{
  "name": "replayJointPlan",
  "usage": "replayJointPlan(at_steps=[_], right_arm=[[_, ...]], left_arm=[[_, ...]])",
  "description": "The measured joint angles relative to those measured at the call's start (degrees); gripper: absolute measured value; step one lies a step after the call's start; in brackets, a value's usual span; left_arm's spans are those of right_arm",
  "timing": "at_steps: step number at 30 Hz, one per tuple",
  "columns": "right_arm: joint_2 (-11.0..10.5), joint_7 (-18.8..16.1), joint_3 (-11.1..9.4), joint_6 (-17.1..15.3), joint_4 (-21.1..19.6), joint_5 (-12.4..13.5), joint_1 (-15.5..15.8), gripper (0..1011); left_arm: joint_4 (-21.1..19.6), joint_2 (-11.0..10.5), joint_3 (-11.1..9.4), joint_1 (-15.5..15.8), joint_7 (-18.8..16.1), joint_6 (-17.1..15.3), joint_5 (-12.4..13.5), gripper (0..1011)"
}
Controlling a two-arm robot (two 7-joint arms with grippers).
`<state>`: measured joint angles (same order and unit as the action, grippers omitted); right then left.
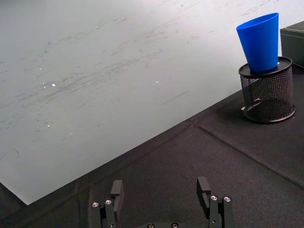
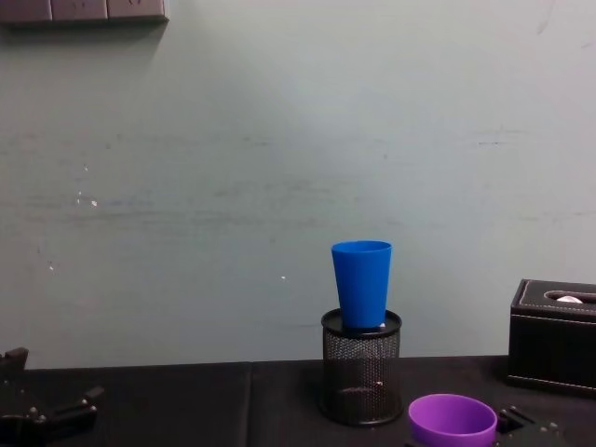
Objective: Pick up one cup with a gripper and tap it against the other cup.
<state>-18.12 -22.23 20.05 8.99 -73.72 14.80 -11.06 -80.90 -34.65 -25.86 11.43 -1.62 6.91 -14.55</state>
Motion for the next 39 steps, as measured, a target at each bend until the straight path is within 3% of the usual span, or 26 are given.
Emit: replayJointPlan(at_steps=[12,22,39], right_arm=[[-0.1,0.0,0.1,0.0,-0.1,0.0,0.0,1003],[-0.1,0.2,0.1,0.0,-0.1,0.0,0.0,783],[-0.1,0.3,0.1,0.0,-0.2,0.0,0.0,731]], left_arm=[[0.0,0.0,0.0,0.0,0.0,0.0,0.0,1011],[0.0,0.0,0.0,0.0,0.0,0.0,0.0,1012],[0.0,0.0,0.0,0.0,0.0,0.0,0.0,1011]])
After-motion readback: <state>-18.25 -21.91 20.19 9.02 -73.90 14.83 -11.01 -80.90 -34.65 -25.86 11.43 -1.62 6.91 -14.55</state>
